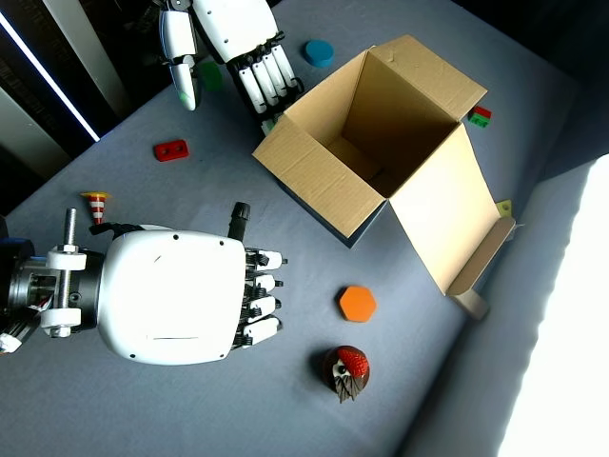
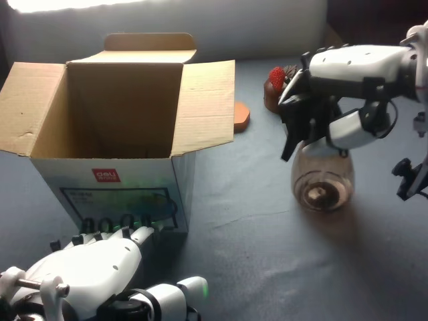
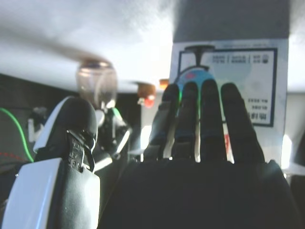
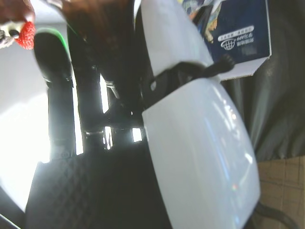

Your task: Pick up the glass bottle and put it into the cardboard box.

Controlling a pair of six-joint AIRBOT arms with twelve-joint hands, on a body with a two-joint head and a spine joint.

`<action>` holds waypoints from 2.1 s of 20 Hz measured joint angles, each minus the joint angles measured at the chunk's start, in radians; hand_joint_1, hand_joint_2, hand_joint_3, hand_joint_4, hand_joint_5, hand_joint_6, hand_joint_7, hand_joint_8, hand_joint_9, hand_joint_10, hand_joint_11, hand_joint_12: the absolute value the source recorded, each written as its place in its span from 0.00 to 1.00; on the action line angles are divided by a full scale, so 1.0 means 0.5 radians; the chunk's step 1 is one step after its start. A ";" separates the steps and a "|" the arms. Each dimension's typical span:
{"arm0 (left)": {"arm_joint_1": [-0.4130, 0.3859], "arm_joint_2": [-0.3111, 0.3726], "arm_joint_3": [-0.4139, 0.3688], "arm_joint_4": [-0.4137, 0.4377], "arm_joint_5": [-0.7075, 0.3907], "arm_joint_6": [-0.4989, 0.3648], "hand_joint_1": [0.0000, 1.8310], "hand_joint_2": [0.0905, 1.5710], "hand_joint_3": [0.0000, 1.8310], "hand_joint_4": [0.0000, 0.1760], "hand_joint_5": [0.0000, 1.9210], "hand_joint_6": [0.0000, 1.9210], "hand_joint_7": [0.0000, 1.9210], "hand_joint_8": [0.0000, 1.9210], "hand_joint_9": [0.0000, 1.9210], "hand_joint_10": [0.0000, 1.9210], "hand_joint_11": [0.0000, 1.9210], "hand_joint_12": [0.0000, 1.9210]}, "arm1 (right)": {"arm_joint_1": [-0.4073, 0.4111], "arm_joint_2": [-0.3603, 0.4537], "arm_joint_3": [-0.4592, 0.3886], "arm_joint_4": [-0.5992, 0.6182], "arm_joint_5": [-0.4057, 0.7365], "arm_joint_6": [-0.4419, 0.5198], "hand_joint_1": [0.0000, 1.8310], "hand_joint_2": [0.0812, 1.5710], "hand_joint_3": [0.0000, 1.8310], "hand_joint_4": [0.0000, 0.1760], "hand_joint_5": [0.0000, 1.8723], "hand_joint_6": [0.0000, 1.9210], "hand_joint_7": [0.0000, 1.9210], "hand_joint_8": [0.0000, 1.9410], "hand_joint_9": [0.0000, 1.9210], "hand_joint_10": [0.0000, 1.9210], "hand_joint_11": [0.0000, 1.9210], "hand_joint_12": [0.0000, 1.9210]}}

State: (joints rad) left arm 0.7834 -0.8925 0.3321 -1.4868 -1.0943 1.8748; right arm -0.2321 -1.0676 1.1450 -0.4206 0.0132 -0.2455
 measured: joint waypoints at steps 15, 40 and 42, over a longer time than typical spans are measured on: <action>0.063 0.031 0.071 0.119 0.076 -0.095 0.05 0.78 0.00 0.00 0.03 0.00 0.03 0.00 0.03 0.00 0.00 0.00 | 0.160 0.233 -0.093 0.119 0.513 -0.146 0.75 0.71 0.00 0.00 0.45 0.59 0.55 0.49 0.44 0.69 0.38 0.79; 0.072 0.007 0.093 0.114 0.123 -0.119 0.05 0.78 0.00 0.00 0.03 0.00 0.03 0.00 0.03 0.00 0.00 0.00 | 0.358 -0.153 -0.066 0.185 1.257 -0.192 0.75 0.70 0.00 0.00 0.45 0.58 0.55 0.47 0.44 0.69 0.38 0.79; 0.072 0.008 0.081 0.115 0.121 -0.119 0.04 0.78 0.00 0.00 0.03 0.00 0.03 0.00 0.03 0.00 0.00 0.00 | 0.380 -0.246 -0.033 0.172 1.231 -0.193 0.75 0.70 0.00 0.00 0.45 0.58 0.55 0.47 0.44 0.69 0.38 0.79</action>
State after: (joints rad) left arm 0.8196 -0.8886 0.3725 -1.4292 -1.0340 1.8153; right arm -0.0422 -1.1904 1.1286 -0.3347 0.6285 -0.3420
